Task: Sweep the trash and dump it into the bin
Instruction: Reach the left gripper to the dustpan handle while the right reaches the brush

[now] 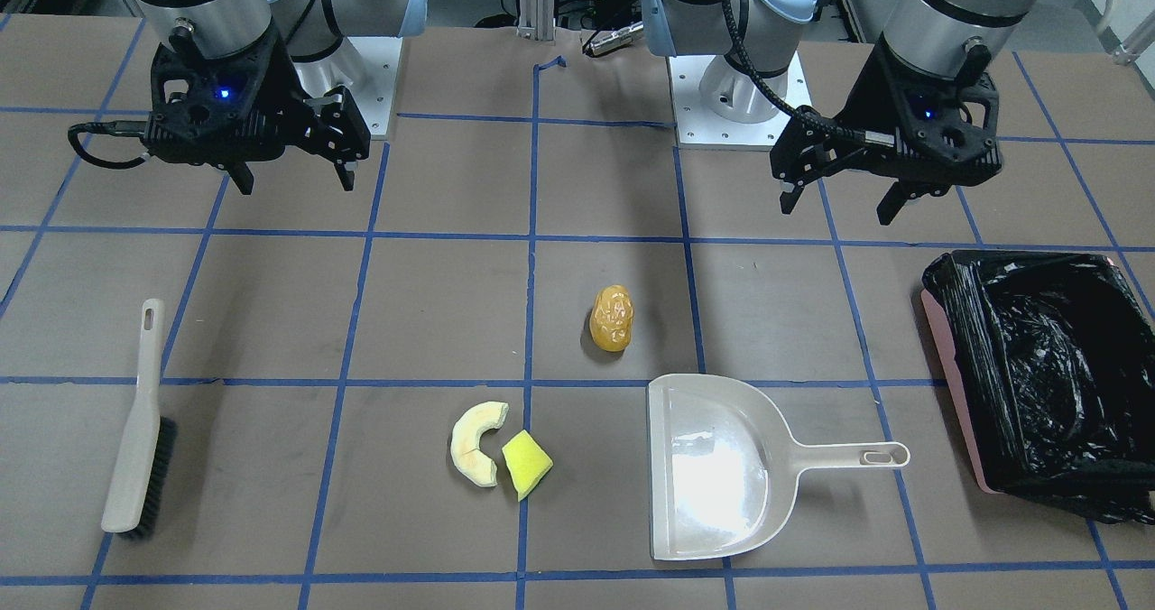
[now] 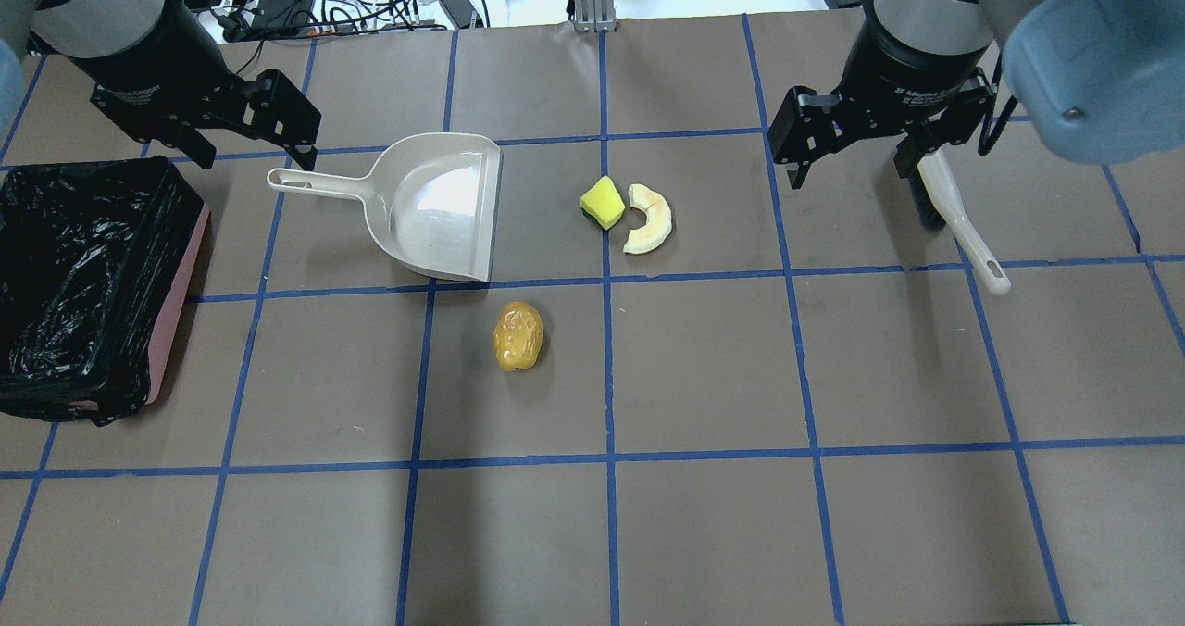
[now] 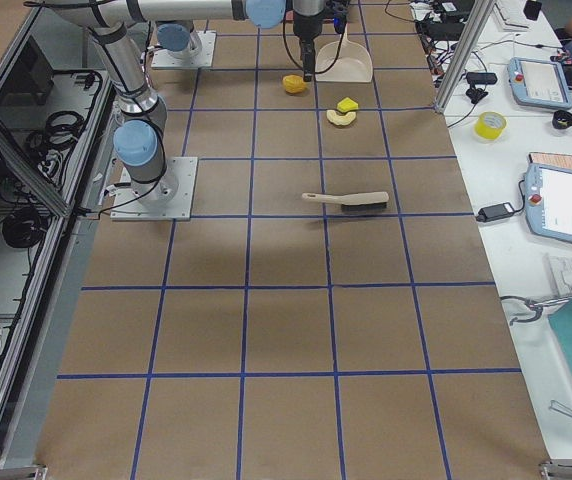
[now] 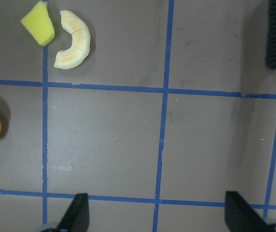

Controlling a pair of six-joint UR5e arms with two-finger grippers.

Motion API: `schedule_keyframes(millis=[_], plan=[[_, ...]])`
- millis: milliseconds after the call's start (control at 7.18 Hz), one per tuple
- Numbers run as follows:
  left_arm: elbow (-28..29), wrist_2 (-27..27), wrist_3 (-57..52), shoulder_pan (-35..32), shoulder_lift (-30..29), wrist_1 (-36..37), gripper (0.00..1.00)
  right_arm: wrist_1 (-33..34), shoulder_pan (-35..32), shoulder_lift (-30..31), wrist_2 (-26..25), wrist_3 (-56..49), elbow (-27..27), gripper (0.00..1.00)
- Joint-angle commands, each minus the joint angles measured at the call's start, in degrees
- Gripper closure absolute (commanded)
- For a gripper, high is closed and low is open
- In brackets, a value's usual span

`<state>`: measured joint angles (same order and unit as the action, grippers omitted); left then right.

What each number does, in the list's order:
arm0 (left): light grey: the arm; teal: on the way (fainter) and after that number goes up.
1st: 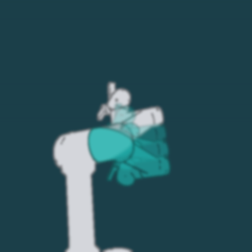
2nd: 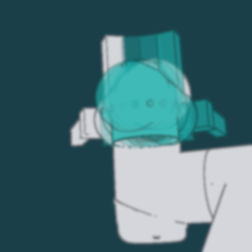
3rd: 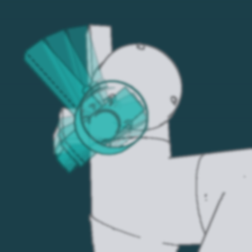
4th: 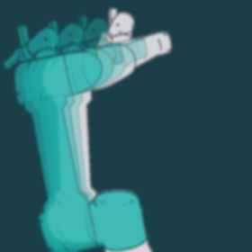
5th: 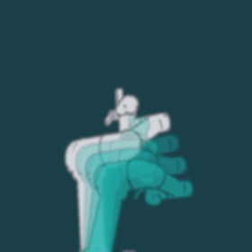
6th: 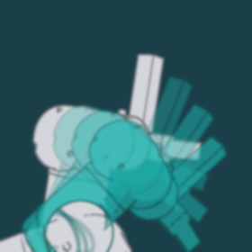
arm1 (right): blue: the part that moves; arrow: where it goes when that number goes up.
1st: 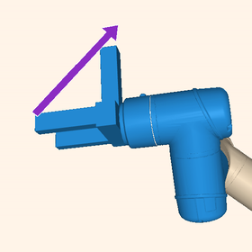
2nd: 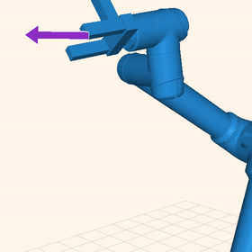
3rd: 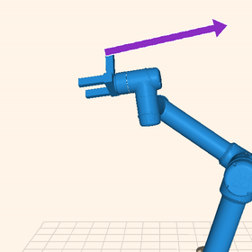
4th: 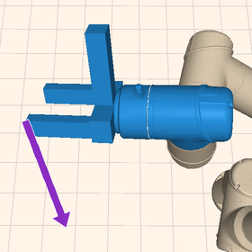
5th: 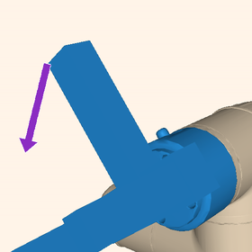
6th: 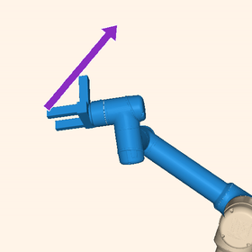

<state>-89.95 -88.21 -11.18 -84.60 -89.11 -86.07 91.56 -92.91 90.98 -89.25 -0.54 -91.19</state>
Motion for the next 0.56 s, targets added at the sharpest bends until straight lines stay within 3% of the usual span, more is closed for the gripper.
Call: schedule_keyframes(millis=[0,139,418], plan=[[-0.1,0.1,-1.4,-0.3,0.0,0.0,0.0,0.4,0.4,0.0,0.1,-0.2,0.0,0.0],[0.2,0.1,-3.9,0.6,-0.4,0.1,0.0,0.5,0.4,-0.1,0.1,-1.0,0.1,0.0],[-0.3,-0.7,-22.2,2.3,-4.3,4.8,0.0,0.2,4.4,-0.4,-0.5,-3.4,0.0,0.0]])
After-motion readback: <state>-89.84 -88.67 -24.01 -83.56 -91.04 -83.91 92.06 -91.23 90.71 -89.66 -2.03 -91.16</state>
